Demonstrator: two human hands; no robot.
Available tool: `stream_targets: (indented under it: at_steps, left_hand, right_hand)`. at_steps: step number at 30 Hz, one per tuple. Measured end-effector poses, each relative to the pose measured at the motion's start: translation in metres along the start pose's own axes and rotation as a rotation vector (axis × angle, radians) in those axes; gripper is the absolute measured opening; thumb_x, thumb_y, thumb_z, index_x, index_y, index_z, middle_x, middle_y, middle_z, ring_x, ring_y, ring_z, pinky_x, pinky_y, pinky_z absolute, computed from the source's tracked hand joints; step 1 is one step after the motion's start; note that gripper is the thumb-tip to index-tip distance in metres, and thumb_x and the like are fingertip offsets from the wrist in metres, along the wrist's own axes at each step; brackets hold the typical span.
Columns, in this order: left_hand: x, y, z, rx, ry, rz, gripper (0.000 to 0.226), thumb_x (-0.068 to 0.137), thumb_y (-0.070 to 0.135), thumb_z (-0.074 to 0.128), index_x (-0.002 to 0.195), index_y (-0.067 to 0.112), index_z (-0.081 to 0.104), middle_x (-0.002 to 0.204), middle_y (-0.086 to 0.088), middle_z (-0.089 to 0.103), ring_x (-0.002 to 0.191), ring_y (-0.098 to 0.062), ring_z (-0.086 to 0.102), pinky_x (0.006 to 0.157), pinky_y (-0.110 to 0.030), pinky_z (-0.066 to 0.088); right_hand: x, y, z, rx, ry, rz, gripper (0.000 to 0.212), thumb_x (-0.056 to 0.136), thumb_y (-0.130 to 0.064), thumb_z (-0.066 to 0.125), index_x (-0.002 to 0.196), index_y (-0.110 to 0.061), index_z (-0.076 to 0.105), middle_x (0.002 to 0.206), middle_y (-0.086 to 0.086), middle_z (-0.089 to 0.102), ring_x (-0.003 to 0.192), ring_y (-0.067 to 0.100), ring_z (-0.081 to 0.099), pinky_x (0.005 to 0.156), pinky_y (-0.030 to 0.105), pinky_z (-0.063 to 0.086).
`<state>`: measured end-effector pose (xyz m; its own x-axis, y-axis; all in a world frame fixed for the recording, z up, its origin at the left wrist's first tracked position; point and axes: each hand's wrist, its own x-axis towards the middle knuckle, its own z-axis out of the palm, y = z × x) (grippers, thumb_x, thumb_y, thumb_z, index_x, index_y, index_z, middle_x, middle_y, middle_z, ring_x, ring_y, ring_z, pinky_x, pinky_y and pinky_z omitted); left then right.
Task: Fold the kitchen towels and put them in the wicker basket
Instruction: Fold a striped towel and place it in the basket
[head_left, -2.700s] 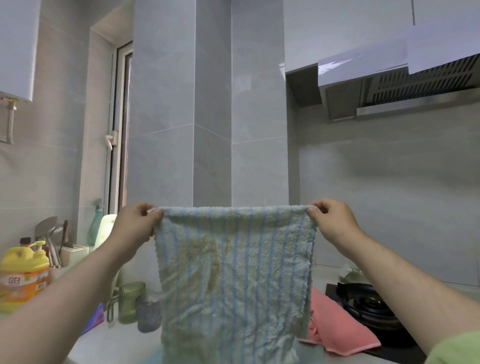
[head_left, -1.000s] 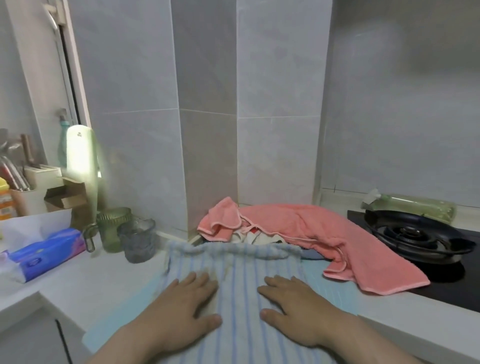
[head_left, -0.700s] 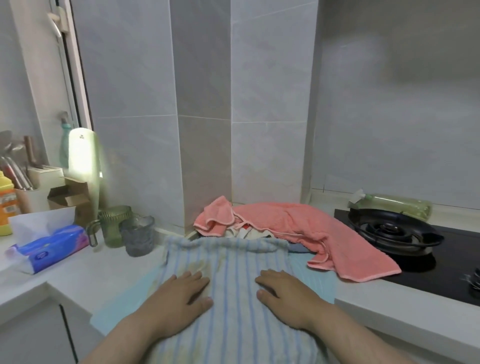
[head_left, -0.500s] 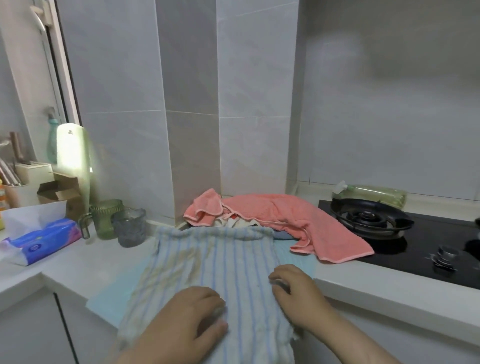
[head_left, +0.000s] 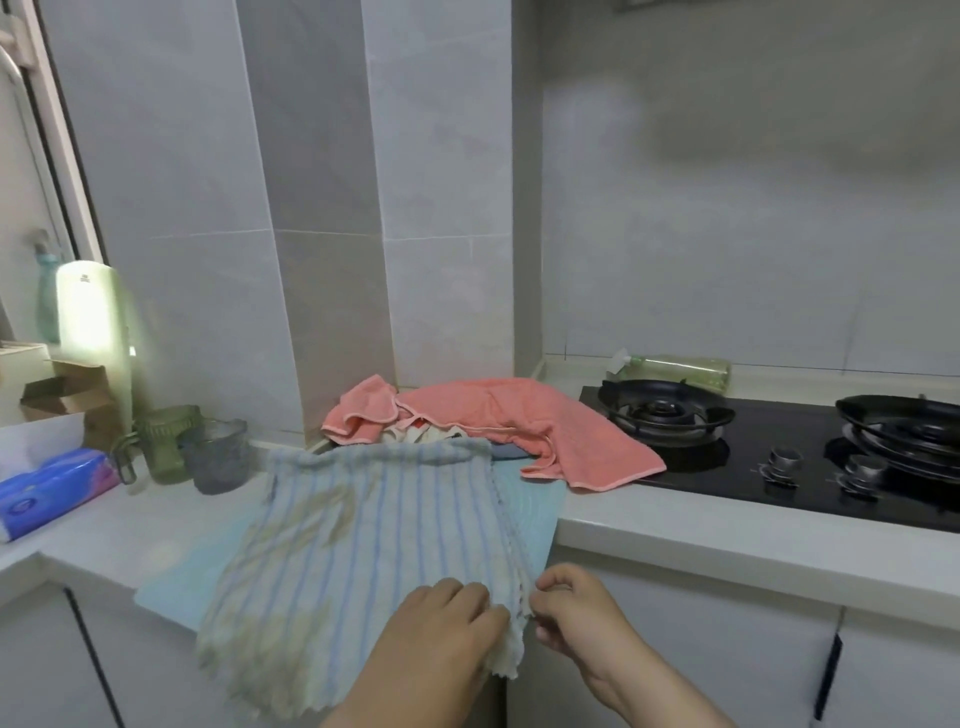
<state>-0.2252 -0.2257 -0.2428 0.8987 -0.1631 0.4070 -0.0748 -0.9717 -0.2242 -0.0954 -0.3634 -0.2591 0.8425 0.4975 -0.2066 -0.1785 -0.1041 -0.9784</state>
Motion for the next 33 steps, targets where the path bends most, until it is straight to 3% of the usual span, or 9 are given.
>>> stream_targets:
  at_steps: [2, 5, 9, 11, 16, 21, 26, 30, 33]
  left_hand:
    - [0.007, 0.001, -0.002, 0.020, -0.030, -0.008, 0.011, 0.051, 0.030, 0.056, 0.060, 0.027, 0.059, 0.068, 0.011, 0.055, 0.058, -0.013, 0.053, 0.045, -0.021, 0.037]
    - [0.009, -0.006, -0.007, -0.229, -0.007, -0.195, 0.006, 0.066, 0.031, 0.059, 0.067, 0.025, 0.058, 0.072, 0.014, 0.054, 0.065, -0.007, 0.054, 0.053, -0.019, 0.039]
    - [0.020, -0.012, -0.024, -0.761, 0.118, -0.591, 0.040, 0.082, 0.047, 0.062, 0.063, 0.016, 0.047, 0.058, 0.009, 0.045, 0.056, -0.005, 0.043, 0.056, -0.022, 0.032]
    - [0.028, -0.015, -0.030, -0.992, 0.257, -0.740, 0.038, 0.082, 0.035, 0.065, 0.057, 0.018, 0.042, 0.055, 0.008, 0.038, 0.053, -0.005, 0.037, 0.058, -0.028, 0.031]
    - [0.032, -0.033, -0.026, -1.409, 0.214, -0.965, 0.036, 0.086, 0.025, 0.063, 0.081, -0.010, 0.060, 0.074, -0.021, 0.062, 0.069, -0.022, 0.054, 0.068, -0.035, 0.039]
    - [0.031, -0.041, -0.021, -1.582, 0.252, -1.034, 0.030, 0.094, 0.014, 0.058, 0.098, -0.016, 0.064, 0.095, -0.035, 0.068, 0.081, -0.036, 0.065, 0.076, -0.039, 0.047]
    - [0.029, -0.044, -0.017, -1.704, 0.358, -1.032, 0.022, 0.095, 0.004, 0.053, 0.086, -0.012, 0.063, 0.079, -0.030, 0.066, 0.068, -0.028, 0.064, 0.062, -0.031, 0.050]
    - [0.024, -0.061, -0.012, -1.676, 0.505, -1.155, 0.024, 0.096, 0.010, 0.053, 0.099, -0.009, 0.067, 0.100, -0.023, 0.071, 0.091, -0.031, 0.067, 0.089, -0.041, 0.049]
    - [0.018, -0.088, -0.021, -1.570, 0.700, -1.298, 0.025, 0.097, 0.022, 0.055, 0.101, 0.003, 0.069, 0.097, -0.012, 0.072, 0.092, -0.024, 0.067, 0.087, -0.039, 0.050]
  right_hand:
    - [-0.004, -0.003, -0.002, 0.037, -0.021, -0.005, 0.012, 0.086, 0.008, 0.055, 0.091, -0.003, 0.056, 0.069, 0.012, 0.057, 0.052, 0.017, 0.053, 0.057, 0.031, 0.048]
    - [-0.007, -0.004, -0.008, 0.001, -0.039, -0.055, 0.011, 0.087, 0.010, 0.054, 0.089, 0.000, 0.058, 0.063, 0.011, 0.056, 0.047, 0.015, 0.052, 0.048, 0.026, 0.046]
    - [-0.006, -0.003, -0.017, -0.096, -0.037, -0.135, 0.018, 0.088, 0.005, 0.053, 0.086, -0.004, 0.068, 0.063, 0.006, 0.059, 0.050, 0.012, 0.054, 0.054, 0.026, 0.047]
    - [-0.006, -0.005, -0.017, -0.115, -0.053, -0.175, 0.025, 0.087, 0.009, 0.052, 0.088, -0.008, 0.071, 0.065, 0.007, 0.061, 0.054, 0.010, 0.056, 0.059, 0.024, 0.050]
    - [-0.009, -0.021, -0.007, -0.303, -0.068, -0.405, 0.044, 0.081, 0.009, 0.061, 0.080, -0.033, 0.074, 0.071, -0.005, 0.066, 0.065, 0.002, 0.057, 0.068, 0.012, 0.047]
    - [-0.002, -0.056, 0.005, -0.442, -0.069, -0.626, 0.035, 0.081, -0.006, 0.072, 0.066, -0.037, 0.071, 0.088, -0.005, 0.059, 0.079, 0.001, 0.056, 0.070, 0.012, 0.041]
    - [0.007, -0.080, 0.037, -0.539, -0.167, -0.788, 0.044, 0.082, -0.010, 0.071, 0.064, -0.050, 0.065, 0.093, -0.021, 0.063, 0.085, 0.002, 0.058, 0.076, 0.011, 0.041]
    - [0.010, -0.090, 0.062, -0.560, -0.180, -0.822, 0.037, 0.085, -0.014, 0.069, 0.070, -0.047, 0.063, 0.083, -0.010, 0.064, 0.088, 0.002, 0.057, 0.077, 0.010, 0.040]
    - [0.005, -0.094, 0.061, -0.493, -0.192, -0.817, 0.037, 0.087, -0.009, 0.068, 0.072, -0.043, 0.063, 0.084, -0.013, 0.062, 0.081, -0.001, 0.056, 0.071, 0.008, 0.039]
